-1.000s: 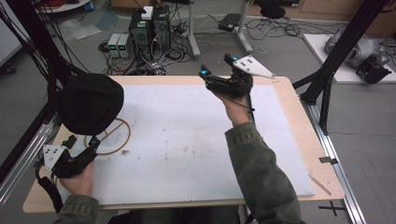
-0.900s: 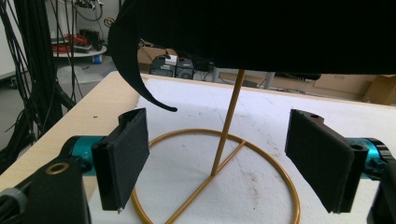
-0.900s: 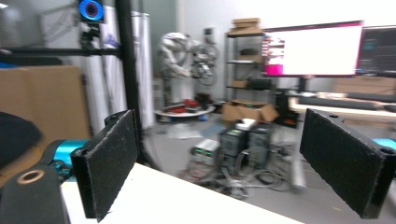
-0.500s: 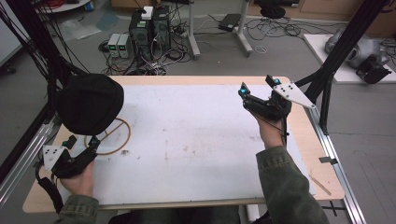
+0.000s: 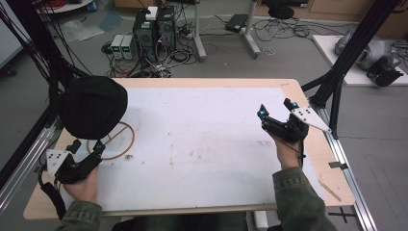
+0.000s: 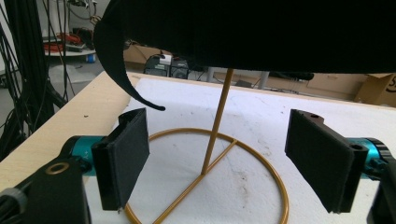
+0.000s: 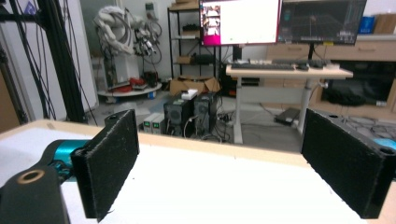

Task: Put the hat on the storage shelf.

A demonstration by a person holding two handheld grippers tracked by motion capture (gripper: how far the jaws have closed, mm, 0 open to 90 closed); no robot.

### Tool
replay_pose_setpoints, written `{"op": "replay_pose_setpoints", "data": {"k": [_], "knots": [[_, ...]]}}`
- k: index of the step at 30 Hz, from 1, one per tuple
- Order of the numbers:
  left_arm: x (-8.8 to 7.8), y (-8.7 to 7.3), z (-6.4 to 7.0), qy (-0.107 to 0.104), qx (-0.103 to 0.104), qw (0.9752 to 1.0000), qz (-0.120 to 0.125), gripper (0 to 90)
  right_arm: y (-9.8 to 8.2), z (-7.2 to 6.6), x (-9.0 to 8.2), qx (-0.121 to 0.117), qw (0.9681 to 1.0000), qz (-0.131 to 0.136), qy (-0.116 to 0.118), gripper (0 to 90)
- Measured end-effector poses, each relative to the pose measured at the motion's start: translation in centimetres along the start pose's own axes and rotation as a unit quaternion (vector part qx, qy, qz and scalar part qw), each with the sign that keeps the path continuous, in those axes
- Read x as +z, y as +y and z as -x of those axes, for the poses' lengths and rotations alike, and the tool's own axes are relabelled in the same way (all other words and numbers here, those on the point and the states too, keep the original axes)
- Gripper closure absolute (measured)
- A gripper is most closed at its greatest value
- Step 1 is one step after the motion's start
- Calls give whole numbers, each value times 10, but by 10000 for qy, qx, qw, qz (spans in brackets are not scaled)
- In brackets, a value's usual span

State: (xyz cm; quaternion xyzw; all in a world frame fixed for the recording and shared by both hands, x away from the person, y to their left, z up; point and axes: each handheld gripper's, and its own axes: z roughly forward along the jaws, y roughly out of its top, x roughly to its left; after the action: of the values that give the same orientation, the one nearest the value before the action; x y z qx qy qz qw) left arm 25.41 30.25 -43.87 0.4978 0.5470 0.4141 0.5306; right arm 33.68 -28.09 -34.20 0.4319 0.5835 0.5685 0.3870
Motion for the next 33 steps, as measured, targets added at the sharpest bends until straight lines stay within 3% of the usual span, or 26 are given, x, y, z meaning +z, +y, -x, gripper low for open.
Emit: {"op": "replay_pose_setpoints", "data": {"k": [17, 25, 27, 29, 33], "knots": [[1, -2, 4, -92, 26, 9999, -81, 220, -43, 19, -18, 177, 9995, -151, -212, 110], [2, -3, 7, -116, 17, 9999, -121, 220, -60, 23, -24, 229, 9988, -178, -385, 110], [3, -3, 7, -123, 17, 9998, -134, 220, -62, 24, -25, 253, 9981, -301, -480, 110], [3, -3, 8, -119, 10, 9998, -126, 220, -66, 25, -27, 259, 9982, -188, -510, 110], [3, -3, 8, -108, 18, 9999, -131, 220, -76, 26, -30, 296, 9972, -235, -646, 110]]}}
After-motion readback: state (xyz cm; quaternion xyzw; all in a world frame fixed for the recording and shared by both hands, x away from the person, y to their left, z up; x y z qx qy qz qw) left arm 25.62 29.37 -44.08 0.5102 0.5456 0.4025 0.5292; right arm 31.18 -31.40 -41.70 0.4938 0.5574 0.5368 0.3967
